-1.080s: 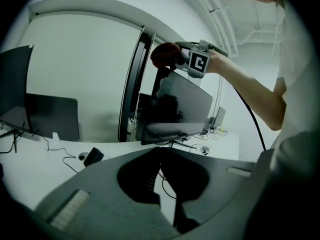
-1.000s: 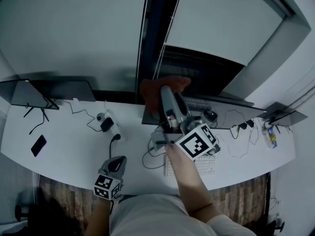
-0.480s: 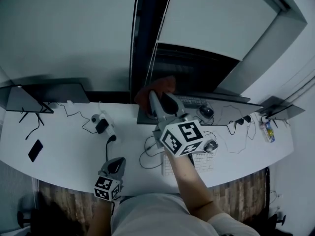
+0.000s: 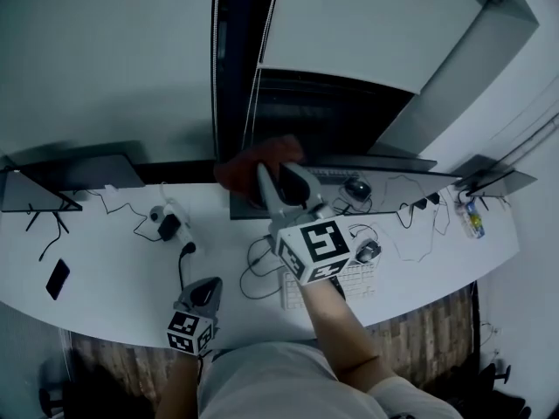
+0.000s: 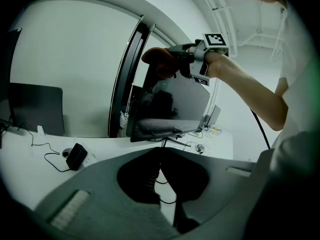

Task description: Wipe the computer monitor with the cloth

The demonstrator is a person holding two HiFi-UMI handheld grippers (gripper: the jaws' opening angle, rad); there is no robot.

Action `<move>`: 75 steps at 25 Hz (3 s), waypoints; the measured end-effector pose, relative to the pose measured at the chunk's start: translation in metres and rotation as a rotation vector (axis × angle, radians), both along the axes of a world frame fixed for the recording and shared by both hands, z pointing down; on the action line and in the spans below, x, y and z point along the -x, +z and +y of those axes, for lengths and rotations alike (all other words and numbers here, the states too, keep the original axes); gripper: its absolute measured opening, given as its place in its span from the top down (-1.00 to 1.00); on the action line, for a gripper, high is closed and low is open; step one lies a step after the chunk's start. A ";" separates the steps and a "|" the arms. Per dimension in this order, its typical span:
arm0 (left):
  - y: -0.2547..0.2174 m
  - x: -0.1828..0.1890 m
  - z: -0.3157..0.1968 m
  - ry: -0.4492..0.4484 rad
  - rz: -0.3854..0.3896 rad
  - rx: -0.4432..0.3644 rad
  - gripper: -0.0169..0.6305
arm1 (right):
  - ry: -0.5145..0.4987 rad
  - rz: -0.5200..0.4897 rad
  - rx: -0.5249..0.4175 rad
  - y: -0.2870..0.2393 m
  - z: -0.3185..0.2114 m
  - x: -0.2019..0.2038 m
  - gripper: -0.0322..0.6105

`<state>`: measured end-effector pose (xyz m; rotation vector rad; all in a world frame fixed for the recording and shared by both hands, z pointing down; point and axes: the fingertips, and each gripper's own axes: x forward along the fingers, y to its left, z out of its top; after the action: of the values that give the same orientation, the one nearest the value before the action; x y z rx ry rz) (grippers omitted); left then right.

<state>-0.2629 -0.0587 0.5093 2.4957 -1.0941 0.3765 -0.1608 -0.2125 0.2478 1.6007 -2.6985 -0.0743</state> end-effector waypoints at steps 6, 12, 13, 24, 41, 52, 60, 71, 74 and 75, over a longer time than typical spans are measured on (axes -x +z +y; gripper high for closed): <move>-0.004 -0.017 0.000 0.027 0.001 0.005 0.92 | 0.034 0.024 0.003 0.000 0.001 -0.024 0.75; -0.007 -0.043 -0.005 0.045 -0.003 0.006 0.92 | 0.052 0.013 0.020 0.000 0.002 -0.060 0.75; -0.008 -0.049 -0.005 0.048 0.000 0.004 0.92 | 0.058 0.012 0.023 0.000 0.002 -0.068 0.75; -0.014 -0.123 0.005 0.094 -0.011 0.000 0.92 | 0.102 -0.005 0.047 0.000 0.007 -0.156 0.75; -0.017 -0.227 0.012 0.148 -0.045 -0.001 0.92 | 0.216 -0.065 0.042 0.001 0.017 -0.316 0.75; -0.016 -0.293 0.014 0.160 -0.071 -0.009 0.92 | 0.278 -0.110 0.026 0.001 0.027 -0.419 0.75; -0.011 -0.341 0.029 0.147 -0.081 -0.003 0.92 | 0.302 -0.138 0.013 0.002 0.033 -0.486 0.75; -0.007 -0.382 0.037 0.134 -0.107 0.003 0.92 | 0.303 -0.199 -0.013 0.002 0.035 -0.539 0.75; -0.005 -0.388 0.037 0.131 -0.115 0.007 0.92 | 0.316 -0.258 -0.024 0.003 0.036 -0.556 0.75; -0.005 -0.390 0.036 0.132 -0.118 0.007 0.92 | 0.318 -0.285 -0.027 0.003 0.037 -0.562 0.75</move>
<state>0.1275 -0.0222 0.5044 2.5746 -0.9716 0.5716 0.4009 -0.1757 0.2511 2.1757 -2.5939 0.1293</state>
